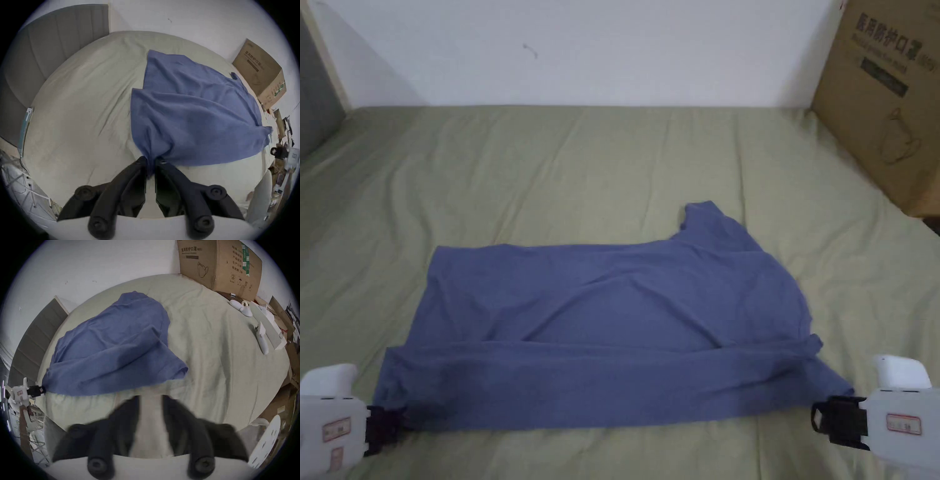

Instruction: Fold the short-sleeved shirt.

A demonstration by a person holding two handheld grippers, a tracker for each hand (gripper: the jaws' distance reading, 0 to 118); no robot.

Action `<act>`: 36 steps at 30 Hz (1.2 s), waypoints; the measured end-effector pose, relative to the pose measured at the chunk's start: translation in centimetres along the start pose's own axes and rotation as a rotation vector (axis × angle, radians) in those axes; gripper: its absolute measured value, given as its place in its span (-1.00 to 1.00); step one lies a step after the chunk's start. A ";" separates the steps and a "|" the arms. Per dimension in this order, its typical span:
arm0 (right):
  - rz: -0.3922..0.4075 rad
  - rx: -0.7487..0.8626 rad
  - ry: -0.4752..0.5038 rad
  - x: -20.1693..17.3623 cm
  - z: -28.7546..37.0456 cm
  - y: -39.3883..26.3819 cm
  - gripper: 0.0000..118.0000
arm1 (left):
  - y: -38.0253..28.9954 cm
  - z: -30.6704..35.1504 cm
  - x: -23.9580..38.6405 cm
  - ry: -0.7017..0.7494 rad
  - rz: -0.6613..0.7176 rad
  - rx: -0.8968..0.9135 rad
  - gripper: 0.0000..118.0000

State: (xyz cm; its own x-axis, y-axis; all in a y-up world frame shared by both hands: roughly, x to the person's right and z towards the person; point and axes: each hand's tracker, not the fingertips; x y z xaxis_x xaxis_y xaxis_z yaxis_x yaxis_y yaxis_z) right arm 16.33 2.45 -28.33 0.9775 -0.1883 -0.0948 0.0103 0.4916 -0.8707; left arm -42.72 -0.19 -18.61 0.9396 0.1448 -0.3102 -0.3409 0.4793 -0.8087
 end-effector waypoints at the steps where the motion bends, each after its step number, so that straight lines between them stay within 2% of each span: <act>1: 0.001 0.004 -0.002 0.1 -0.2 0.6 -0.02 | 0.1 0.1 -0.2 -0.004 0.004 0.001 -0.86; 4: -0.011 0.048 -0.041 0.8 -1.4 2.8 -0.02 | 0.3 0.9 0.2 -0.003 0.011 0.010 -0.86; 6: -0.048 0.050 -0.034 1.6 -3.1 4.1 -0.03 | 0.4 1.4 0.2 -0.008 0.012 0.027 -0.86; 7: -0.063 0.030 -0.036 1.9 -4.4 4.5 -0.13 | 0.5 1.5 0.5 -0.002 0.007 0.022 -0.86; 8: -0.071 -0.003 -0.045 1.9 -5.7 4.5 -0.45 | 0.6 1.6 0.6 0.001 0.004 0.021 -0.86; 9: -0.098 -0.049 -0.034 2.1 -7.1 4.2 -0.59 | 0.5 1.7 0.5 0.003 0.003 0.022 -0.86; 10: -0.107 -0.092 0.007 2.0 -8.1 3.8 -0.70 | 0.5 1.8 0.4 -0.003 0.005 0.027 -0.86; 12: -0.124 -0.032 -0.048 1.1 -6.9 3.6 -0.85 | 0.6 1.6 0.4 -0.004 0.010 0.013 -0.86; 17: -0.045 -0.001 -0.028 0.6 -2.2 5.0 -0.87 | 1.1 3.0 0.2 -0.002 -0.011 0.001 -0.86; 20: -0.108 0.030 0.046 1.5 1.4 6.2 -0.87 | 1.7 4.9 0.7 0.007 -0.078 -0.004 -0.86; 22: -0.069 0.048 0.025 1.7 2.8 6.2 -0.87 | 1.6 6.1 0.7 0.007 -0.085 0.004 -0.86; 26: -0.063 0.018 0.021 2.6 3.8 4.2 -0.87 | -0.3 7.8 -0.1 -0.005 -0.084 0.005 -0.86; 31: -0.068 -0.135 -0.032 3.2 1.8 -2.0 -0.87 | -6.3 6.6 -1.3 0.017 -0.045 -0.122 -0.86; 32: -0.055 -0.158 -0.024 3.3 1.2 -3.3 -0.83 | -7.4 5.9 -1.5 0.026 -0.042 -0.149 -0.86; 33: -0.041 -0.178 -0.042 3.2 0.7 -4.2 -0.61 | -8.1 5.6 -1.8 0.034 -0.040 -0.167 -0.80; 34: -0.010 -0.200 -0.084 2.9 0.5 -4.8 -0.26 | -8.5 5.5 -2.0 0.020 -0.033 -0.130 -0.58; 35: 0.035 -0.202 -0.124 2.6 0.5 -5.0 0.09 | -8.5 5.5 -2.1 0.026 -0.016 -0.126 -0.20; 36: 0.064 -0.191 -0.153 2.5 0.6 -5.1 0.28 | -8.4 5.7 -2.0 0.053 -0.010 -0.124 0.36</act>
State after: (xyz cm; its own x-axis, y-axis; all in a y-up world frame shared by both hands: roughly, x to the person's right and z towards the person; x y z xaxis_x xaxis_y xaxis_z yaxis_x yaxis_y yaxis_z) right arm 18.82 0.02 -23.79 0.9955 -0.0235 -0.0913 -0.0787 0.3262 -0.9420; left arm -41.59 0.41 -8.34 0.9411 0.0932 -0.3250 -0.3358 0.3694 -0.8665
